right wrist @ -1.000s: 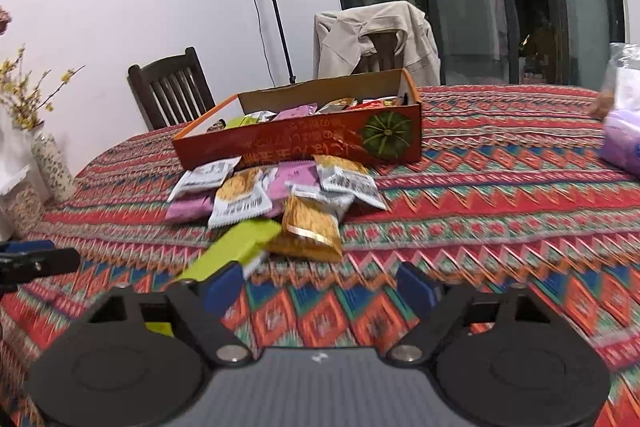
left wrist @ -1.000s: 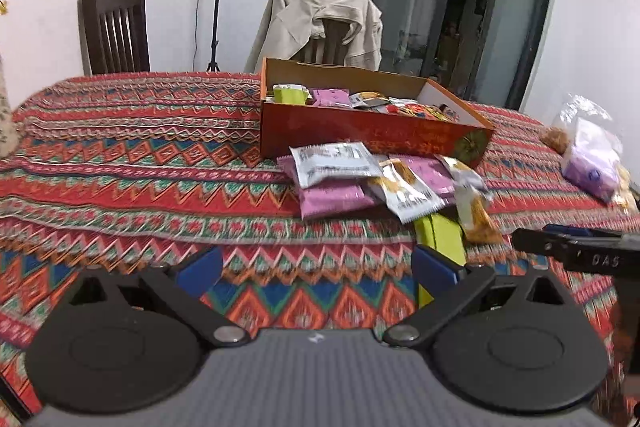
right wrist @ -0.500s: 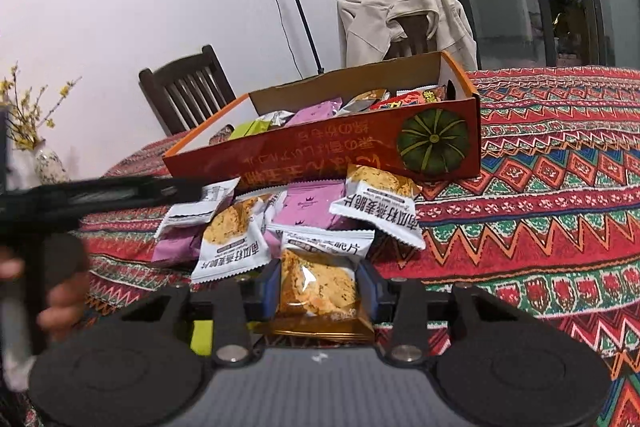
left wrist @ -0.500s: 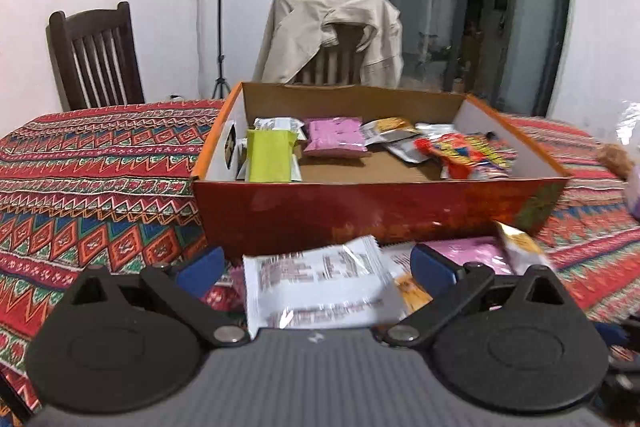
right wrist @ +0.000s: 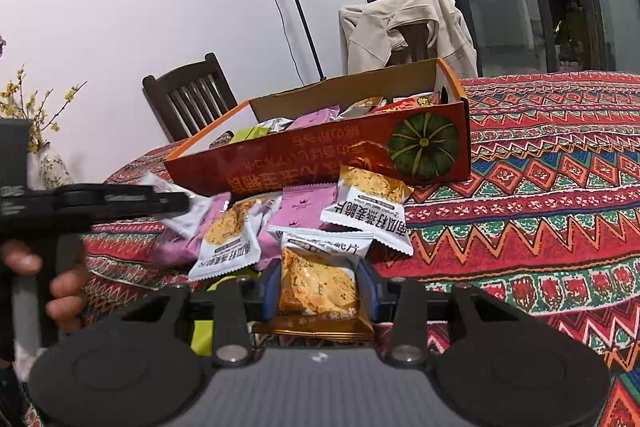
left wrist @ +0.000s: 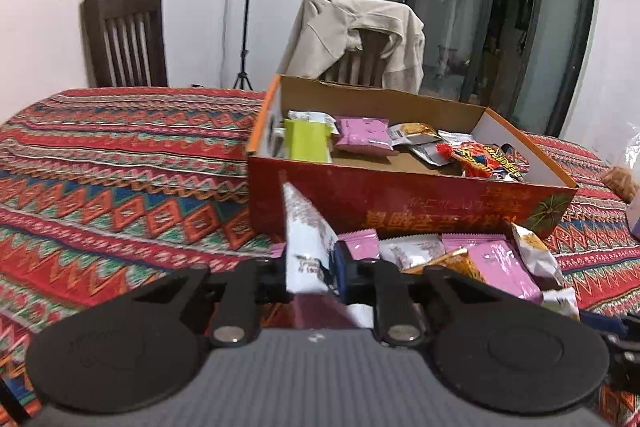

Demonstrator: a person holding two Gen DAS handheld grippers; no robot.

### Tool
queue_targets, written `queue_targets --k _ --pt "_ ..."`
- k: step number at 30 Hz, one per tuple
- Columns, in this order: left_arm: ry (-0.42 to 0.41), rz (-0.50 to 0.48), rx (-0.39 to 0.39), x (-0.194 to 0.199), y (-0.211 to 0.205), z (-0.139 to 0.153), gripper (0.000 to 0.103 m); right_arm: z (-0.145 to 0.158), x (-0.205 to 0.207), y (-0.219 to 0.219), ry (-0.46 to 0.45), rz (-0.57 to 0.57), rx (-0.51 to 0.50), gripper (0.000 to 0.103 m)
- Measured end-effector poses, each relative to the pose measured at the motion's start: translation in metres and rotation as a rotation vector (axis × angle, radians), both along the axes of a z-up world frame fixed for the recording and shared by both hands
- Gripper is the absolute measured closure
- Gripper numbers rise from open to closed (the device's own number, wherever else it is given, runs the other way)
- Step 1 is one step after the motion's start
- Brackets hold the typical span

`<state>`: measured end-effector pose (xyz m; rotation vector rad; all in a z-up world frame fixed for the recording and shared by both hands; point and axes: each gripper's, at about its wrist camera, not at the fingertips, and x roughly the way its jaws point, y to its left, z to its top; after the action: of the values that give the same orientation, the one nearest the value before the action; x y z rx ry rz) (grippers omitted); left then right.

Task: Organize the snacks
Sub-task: 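Carry both packets into the box and open both tools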

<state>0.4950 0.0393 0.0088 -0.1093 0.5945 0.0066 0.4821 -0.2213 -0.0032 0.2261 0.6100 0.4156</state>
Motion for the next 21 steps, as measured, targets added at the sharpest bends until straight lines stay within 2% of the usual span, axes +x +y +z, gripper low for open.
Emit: queue_targets --k 6,13,16,21 --pt "-0.034 0.007 -0.076 -0.061 0.018 0.026 0.089 0.01 -0.02 0.003 -0.03 -0.013 -0.037 0.064" --pt "-0.019 -0.022 -0.05 -0.136 0.023 0.035 0.089 0.035 -0.088 0.004 -0.07 -0.008 -0.09 0.064" --pt "-0.042 -0.022 -0.037 -0.156 0.024 0.039 0.089 0.045 -0.112 0.001 -0.086 -0.011 -0.093 0.064" --pt "-0.071 -0.027 -0.055 -0.166 0.026 0.048 0.089 0.056 -0.131 0.004 -0.109 -0.019 -0.112 0.064"
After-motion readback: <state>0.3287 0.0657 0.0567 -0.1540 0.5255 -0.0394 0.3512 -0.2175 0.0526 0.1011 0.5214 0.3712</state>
